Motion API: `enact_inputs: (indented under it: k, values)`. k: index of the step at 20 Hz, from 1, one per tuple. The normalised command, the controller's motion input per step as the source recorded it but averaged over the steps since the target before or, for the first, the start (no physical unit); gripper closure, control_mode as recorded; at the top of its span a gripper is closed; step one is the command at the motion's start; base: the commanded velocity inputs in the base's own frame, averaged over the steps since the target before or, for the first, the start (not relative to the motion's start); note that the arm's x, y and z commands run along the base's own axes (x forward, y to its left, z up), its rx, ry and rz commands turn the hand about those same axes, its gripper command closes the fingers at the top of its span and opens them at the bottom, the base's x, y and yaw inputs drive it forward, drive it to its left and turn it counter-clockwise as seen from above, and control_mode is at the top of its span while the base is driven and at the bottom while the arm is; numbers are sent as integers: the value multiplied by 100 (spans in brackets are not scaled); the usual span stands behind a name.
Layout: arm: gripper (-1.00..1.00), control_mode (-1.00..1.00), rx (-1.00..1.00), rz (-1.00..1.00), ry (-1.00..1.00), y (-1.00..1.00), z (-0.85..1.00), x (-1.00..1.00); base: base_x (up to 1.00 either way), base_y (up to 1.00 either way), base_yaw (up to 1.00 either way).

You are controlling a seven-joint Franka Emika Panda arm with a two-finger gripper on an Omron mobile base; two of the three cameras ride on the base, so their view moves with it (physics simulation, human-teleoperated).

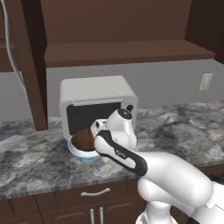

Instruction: Pick up the bowls on the counter and stack them on top of one another in the open cabinet. Place the smaller bowl on top of the larger bowl.

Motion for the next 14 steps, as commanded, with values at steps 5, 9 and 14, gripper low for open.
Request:
enact_inputs:
  k: [5, 9, 14]
  values:
    - [100, -100, -3, 0, -2, 3, -13, 10, 0, 0, 0]
    - [100, -100, -1, 0, -1, 3, -10, 17, 0, 0, 0]
    - [100, -100, 0, 0, 0, 2, -4, 7, 0, 0, 0]
